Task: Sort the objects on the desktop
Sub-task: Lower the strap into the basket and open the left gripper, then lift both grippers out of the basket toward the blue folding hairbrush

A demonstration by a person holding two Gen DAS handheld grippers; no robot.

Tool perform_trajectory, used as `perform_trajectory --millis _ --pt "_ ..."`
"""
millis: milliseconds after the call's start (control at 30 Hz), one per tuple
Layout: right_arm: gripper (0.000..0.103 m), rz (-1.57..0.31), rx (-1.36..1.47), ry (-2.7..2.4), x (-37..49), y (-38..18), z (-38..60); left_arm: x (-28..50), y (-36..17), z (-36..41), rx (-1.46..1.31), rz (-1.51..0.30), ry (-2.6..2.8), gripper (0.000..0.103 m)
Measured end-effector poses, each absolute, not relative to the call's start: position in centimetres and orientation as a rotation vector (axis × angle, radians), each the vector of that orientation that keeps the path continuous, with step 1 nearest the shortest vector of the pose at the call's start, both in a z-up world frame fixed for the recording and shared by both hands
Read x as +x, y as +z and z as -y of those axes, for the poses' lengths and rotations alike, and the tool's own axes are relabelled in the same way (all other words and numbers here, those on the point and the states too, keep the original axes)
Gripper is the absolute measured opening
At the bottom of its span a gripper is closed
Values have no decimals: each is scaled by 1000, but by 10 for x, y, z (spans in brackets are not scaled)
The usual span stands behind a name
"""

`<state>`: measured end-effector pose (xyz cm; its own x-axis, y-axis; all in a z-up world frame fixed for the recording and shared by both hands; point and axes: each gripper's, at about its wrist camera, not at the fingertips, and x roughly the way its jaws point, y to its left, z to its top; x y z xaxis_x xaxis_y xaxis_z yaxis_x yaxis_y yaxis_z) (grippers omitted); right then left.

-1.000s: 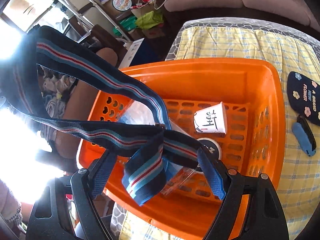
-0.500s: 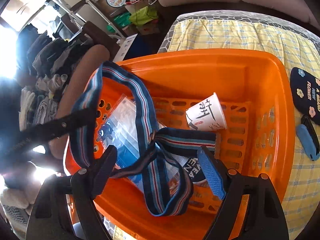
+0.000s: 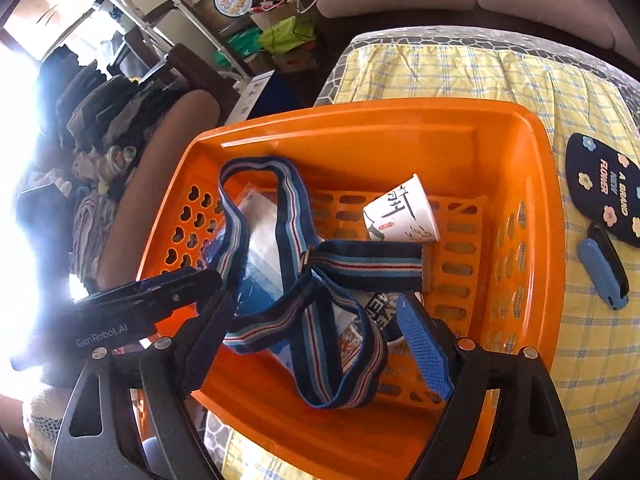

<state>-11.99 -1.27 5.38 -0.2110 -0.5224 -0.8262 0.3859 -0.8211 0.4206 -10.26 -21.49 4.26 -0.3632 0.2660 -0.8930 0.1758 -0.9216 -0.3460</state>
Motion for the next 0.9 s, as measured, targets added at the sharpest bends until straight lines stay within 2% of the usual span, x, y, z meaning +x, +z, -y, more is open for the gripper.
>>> perform_trajectory --millis 100,167,200,333,433,533,900 --pt "88 150 1483 -2063 -116 58 13 -100 58 218 -1706 617 2495 69" --pt "88 140 1475 -2068 -112 63 13 -96 69 220 -1672 636 2510 79" --pt "88 141 1468 -2071 -110 66 12 -95 74 221 -1657 647 2513 81" --pt "90 143 1448 -2085 -103 78 7 -88 91 221 -1603 681 2509 103" --pt "94 148 1435 -2093 -97 88 2 -83 100 217 -1605 664 2498 103" --pt "103 158 1419 -2101 -91 98 -7 -75 110 208 -1595 632 2516 103" --pt "103 110 1398 -2229 -74 118 -54 -44 141 172 -1564 445 2593 103"
